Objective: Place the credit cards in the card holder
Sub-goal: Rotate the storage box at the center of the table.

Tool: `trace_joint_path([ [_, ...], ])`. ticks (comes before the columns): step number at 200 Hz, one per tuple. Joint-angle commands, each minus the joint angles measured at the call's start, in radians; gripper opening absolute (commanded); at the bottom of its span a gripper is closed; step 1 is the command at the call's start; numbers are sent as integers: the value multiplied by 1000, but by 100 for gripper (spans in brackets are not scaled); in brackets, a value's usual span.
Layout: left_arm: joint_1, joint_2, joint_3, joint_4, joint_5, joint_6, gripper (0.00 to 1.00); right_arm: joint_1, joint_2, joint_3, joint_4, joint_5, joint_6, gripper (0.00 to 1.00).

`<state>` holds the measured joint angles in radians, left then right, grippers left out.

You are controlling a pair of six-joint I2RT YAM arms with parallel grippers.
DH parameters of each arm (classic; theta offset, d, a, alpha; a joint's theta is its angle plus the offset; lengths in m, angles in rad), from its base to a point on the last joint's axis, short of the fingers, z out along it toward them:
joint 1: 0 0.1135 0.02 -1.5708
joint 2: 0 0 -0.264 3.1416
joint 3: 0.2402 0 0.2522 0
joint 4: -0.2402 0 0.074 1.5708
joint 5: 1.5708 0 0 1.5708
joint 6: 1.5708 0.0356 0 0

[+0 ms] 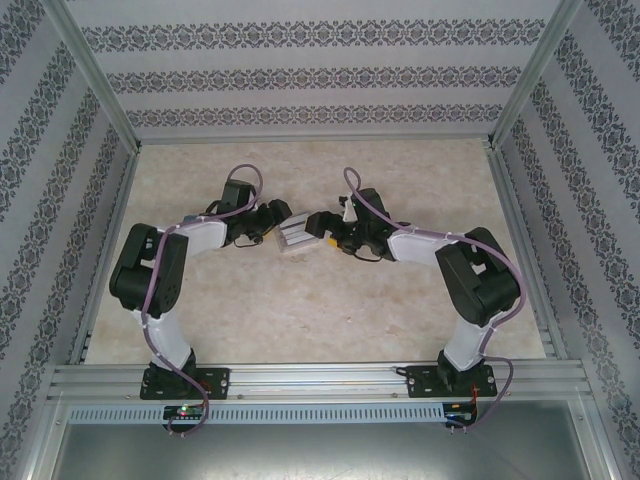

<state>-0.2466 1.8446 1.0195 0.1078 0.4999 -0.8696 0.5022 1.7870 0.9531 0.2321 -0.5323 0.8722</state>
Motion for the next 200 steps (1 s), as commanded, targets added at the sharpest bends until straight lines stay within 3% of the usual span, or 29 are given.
trace_joint_path([
  [1, 4, 51, 80, 44, 17, -20, 76, 19, 27, 33, 43, 2, -59, 97],
  [60, -39, 202, 299, -17, 92, 13, 78, 81, 21, 42, 57, 26, -95, 97],
  [100, -64, 330, 475, -38, 184, 18, 80, 139, 17, 40, 80, 106, -92, 97],
  [135, -39, 400, 713, -289, 216, 195, 85, 165, -12, 28, 46, 173, -154, 97],
  [178, 65, 316, 749, -361, 216, 212, 86, 184, -107, -21, -97, 319, -361, 96],
  [200, 103, 197, 691, -445, 138, 244, 87, 189, -139, -63, -120, 362, -429, 90],
])
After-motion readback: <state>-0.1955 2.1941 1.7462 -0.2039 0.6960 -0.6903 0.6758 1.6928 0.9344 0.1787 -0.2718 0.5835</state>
